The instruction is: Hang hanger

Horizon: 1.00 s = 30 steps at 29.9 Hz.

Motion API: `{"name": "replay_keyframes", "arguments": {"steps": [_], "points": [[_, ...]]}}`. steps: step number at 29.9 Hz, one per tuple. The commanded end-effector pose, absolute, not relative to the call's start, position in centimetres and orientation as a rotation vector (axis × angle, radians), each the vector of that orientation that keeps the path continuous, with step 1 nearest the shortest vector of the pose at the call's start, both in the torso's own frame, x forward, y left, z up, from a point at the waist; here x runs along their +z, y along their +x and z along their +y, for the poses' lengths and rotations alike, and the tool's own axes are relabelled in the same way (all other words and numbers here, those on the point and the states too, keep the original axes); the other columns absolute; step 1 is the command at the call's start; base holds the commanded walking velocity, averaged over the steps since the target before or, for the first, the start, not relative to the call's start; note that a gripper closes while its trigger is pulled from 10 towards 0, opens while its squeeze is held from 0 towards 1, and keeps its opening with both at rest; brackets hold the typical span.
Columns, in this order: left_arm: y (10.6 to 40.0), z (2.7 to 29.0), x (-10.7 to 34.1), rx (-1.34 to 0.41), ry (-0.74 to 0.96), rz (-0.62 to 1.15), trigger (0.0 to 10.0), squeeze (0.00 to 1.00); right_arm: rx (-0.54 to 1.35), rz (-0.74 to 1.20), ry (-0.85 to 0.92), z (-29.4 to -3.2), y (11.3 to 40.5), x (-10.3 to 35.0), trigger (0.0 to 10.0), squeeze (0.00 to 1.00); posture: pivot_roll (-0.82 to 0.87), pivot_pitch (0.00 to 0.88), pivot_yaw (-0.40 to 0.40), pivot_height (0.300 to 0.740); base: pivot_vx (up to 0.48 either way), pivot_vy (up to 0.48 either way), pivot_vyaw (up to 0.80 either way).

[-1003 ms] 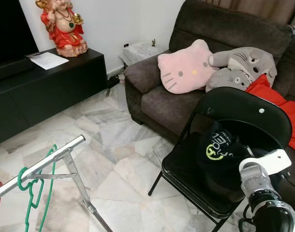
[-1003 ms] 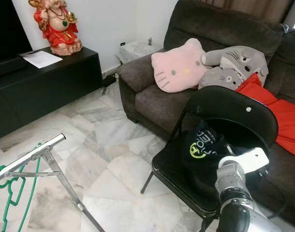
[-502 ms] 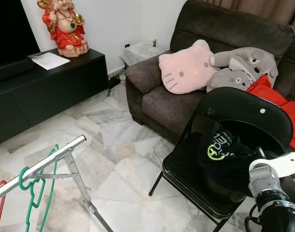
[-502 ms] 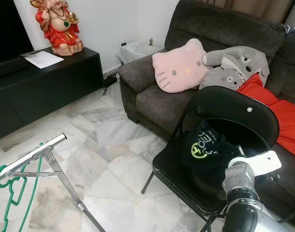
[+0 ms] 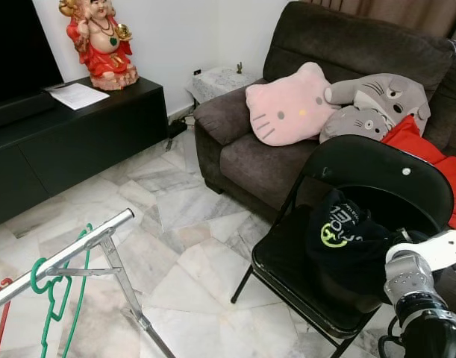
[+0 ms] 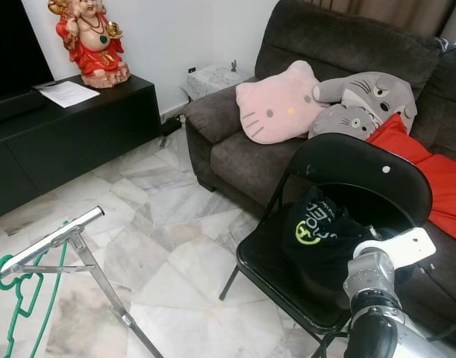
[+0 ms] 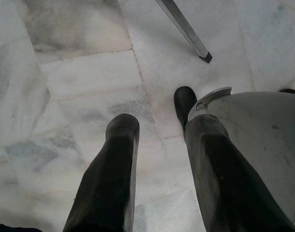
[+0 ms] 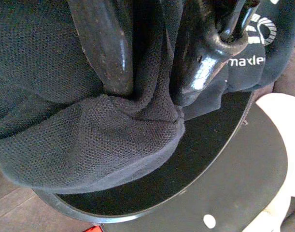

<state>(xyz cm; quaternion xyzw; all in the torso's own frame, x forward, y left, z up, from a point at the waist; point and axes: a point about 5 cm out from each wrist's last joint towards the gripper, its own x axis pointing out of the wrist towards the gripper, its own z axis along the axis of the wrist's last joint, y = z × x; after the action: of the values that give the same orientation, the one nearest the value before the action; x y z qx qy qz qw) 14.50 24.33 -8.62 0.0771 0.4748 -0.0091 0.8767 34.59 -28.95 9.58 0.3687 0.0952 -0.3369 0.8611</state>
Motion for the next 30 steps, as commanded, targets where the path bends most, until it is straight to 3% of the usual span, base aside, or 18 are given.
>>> {"name": "replay_keyframes", "arguments": {"steps": [1, 23, 30], "points": [[13.9, 24.4, -8.9, -0.023, 0.169, 1.026, 10.0, 0.00, -0.703, 0.165, 0.764, -29.3, 35.1, 10.8, 10.0, 0.00, 0.04, 0.019, 0.005, 0.740, 0.000, 0.000, 0.00], [14.1, 24.5, -8.8, -0.020, 0.164, 1.027, 10.0, 0.00, -0.811, 0.224, 0.886, -30.3, 35.2, 11.6, 10.0, 0.00, 0.04, 0.048, 0.005, 0.740, 0.000, 0.000, 0.00], [14.0, 24.5, -8.8, -0.026, 0.163, 1.034, 10.0, 0.00, -0.776, 0.284, 0.889, -29.0, 35.0, 10.2, 10.0, 0.00, 0.04, 0.055, 0.011, 0.740, 0.000, 0.000, 0.00]]}}
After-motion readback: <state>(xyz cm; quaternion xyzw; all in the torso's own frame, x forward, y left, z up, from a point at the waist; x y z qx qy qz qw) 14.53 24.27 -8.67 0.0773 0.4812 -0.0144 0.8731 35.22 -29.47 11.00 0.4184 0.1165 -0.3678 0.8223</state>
